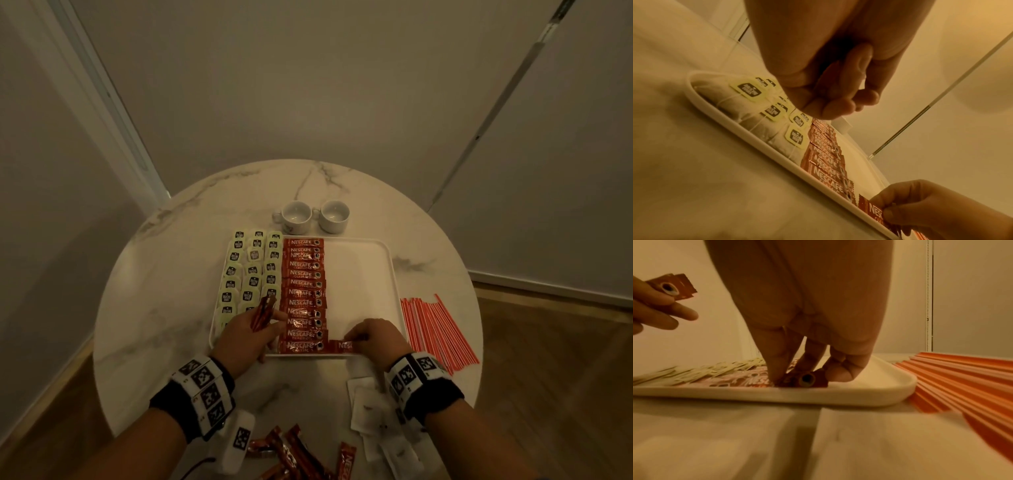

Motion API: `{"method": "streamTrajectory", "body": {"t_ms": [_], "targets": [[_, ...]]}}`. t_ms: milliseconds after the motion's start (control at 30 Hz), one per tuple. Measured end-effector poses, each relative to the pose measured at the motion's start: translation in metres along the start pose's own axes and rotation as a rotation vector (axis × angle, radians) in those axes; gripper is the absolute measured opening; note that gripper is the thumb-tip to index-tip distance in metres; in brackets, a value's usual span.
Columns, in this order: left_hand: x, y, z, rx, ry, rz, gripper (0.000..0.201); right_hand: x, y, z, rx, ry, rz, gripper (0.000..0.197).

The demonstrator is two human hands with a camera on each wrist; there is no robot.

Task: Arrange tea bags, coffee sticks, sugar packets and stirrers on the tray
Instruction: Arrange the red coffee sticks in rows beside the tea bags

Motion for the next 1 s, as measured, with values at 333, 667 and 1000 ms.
{"method": "streamTrajectory", "body": {"t_ms": [333, 667, 1000], "targets": [[-0.005, -0.001, -0.004, 0.082, -0.076, 0.056, 0.009, -0.007, 0.003, -0.006, 0.076, -0.021, -0.090, 0.022], [-0.025, 0.003, -0.025, 0.225, -0.525, 0.193, 0.017, 0.014, 0.000, -0.003, 0.022, 0.163, -0.183, 0.019], [-0.053, 0.007, -0.040, 0.256, -0.498, 0.341, 0.022, 0.028, -0.016, 0.052, 0.185, 0.717, 0.079, 0.014]]}}
Point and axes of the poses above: each hand's wrist, its own y-axis towards the middle knuckle, its own x-axis out of the back of the hand, z = x × y, the point moved 2 cm from there along y, towards the middle knuckle, and after that the axes turned 5 degrees about -x, right-handed, at the moved point
